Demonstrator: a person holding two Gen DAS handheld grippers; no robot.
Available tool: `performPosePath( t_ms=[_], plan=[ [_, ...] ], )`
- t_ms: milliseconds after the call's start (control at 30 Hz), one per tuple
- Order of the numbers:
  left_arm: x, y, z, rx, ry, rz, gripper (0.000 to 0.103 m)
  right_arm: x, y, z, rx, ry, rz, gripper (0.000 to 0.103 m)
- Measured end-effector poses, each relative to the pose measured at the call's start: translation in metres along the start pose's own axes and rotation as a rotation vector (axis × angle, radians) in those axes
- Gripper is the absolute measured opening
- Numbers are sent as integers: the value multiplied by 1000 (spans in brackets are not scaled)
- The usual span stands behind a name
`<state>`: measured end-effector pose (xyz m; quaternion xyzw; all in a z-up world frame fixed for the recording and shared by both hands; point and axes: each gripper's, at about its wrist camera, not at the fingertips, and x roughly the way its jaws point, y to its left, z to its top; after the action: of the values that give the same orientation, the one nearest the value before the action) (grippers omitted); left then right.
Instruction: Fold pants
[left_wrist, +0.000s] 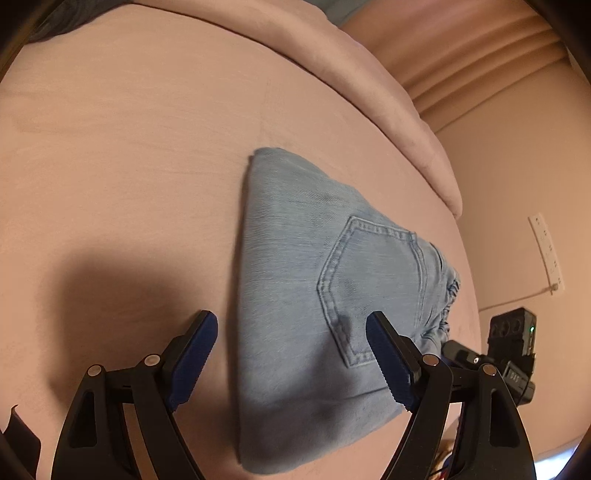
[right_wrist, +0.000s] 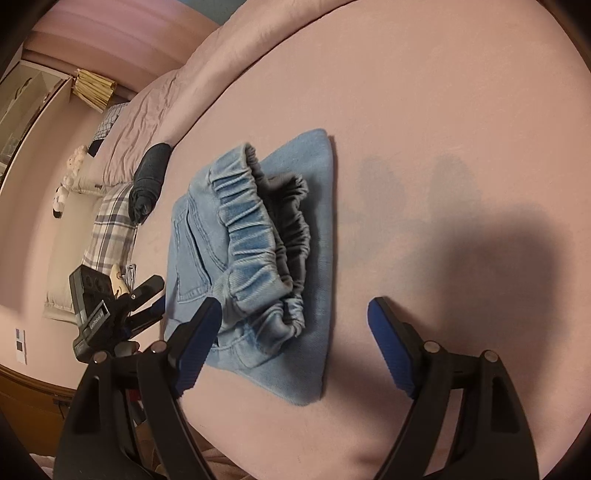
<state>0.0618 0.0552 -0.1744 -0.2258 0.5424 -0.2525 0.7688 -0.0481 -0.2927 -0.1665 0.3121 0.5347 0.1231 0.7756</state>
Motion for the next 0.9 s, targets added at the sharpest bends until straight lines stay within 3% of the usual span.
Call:
performPosePath(
  t_ms=[233,433,600,900],
  plan=[
    [12,-13,2,78,16,12,82,15,1,12,-8,-4,47,86],
    [17,-21,0,127,24,16,81,29,14,17,-87,2,24,86],
    [16,-22,0,141,26,37,67,34,20,19,-133,-7,0,85],
    [11,-20,0,132,10,34,40,34,27,18,-196,-23,-94,59]
  ],
)
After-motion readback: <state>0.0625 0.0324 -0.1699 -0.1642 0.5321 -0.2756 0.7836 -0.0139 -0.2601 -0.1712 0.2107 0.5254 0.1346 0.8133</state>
